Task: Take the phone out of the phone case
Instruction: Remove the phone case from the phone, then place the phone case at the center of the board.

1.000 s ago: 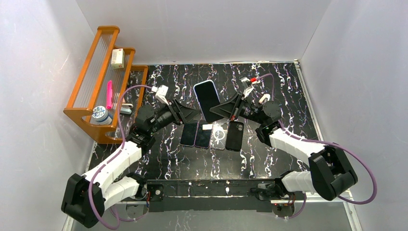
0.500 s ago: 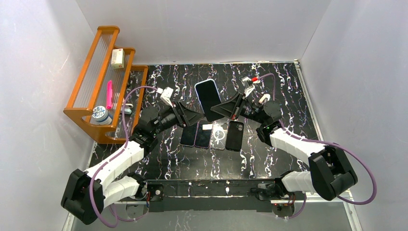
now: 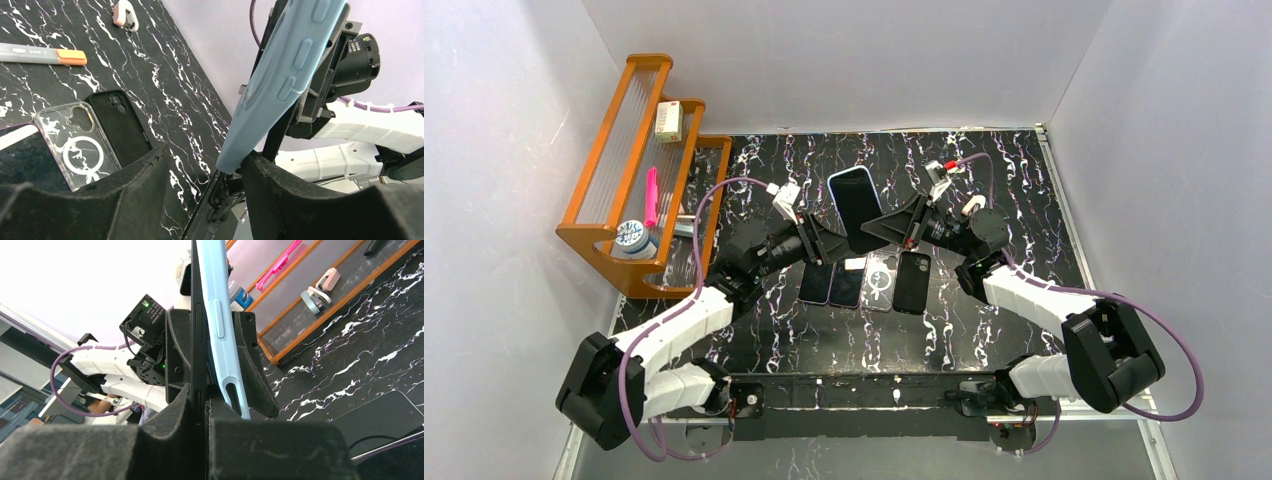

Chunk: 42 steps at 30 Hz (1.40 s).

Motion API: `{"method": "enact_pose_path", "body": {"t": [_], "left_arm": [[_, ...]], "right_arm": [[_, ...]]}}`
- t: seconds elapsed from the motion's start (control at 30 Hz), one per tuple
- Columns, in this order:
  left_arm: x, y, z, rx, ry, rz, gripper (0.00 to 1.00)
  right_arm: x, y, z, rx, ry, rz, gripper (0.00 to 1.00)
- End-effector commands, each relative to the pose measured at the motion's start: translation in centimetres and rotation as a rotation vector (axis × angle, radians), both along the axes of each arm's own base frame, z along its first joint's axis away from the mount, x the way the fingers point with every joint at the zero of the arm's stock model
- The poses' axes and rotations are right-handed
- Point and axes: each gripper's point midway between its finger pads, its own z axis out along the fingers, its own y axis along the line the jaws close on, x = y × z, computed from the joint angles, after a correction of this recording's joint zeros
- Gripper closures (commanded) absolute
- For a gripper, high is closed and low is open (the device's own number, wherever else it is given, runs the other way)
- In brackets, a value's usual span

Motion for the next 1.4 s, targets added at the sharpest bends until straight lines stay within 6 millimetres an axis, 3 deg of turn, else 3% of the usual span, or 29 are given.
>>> {"method": "enact_pose_path", "body": {"t": [0.0,0.07,0.23,0.3,0.5,0.67,0.83,1.03,1.2,1.37], "left_arm": [[1.5,-0.3,5.2,-0.105,-0.114,0.05,0.51],[1.9,-0.4,6.0,-0.133,-0.121,0.062,0.58],[2.9,-0.5,7.3,-0.159,-0.138,0.097,0.92],[3.3,-0.3,7.4,-0.157,-0.144,0.115,1.0],[5.1,0.7,6.5,-0.061,-0.154,0.211,1.0],[7.4,2.8,5.7,0.076,-0.15,0.31,1.0],[8.3,6.6,0.5,0.446,-0.085,0.342,1.0],[7.0,11.4,-6.3,0.842,0.102,0.261,1.0],[5.5,15.6,-9.9,1.112,0.25,0.266,1.0],[4.1,17.4,-12.6,1.233,0.35,0.233,1.0]], "right_arm": [[-1.7,-0.1,0.9,0.032,-0.052,0.061,0.99],[-1.9,-0.2,0.2,0.018,-0.033,0.066,0.99],[-2.4,-0.3,-1.1,-0.029,-0.001,0.074,0.99],[-2.5,-0.4,-1.6,-0.058,0.01,0.071,0.99],[-3.5,-0.8,-3.8,-0.122,0.078,0.091,0.99],[-4.4,-1.4,-6.4,-0.199,0.148,0.096,0.99],[-3.2,-3.6,-8.6,-0.328,0.148,-0.105,0.99],[-0.3,-8.3,-11.9,-0.487,0.228,-0.358,0.99],[0.9,-12.7,-15.7,-0.591,0.37,-0.524,0.99],[1.0,-16.4,-18.6,-0.637,0.493,-0.617,0.99]]}}
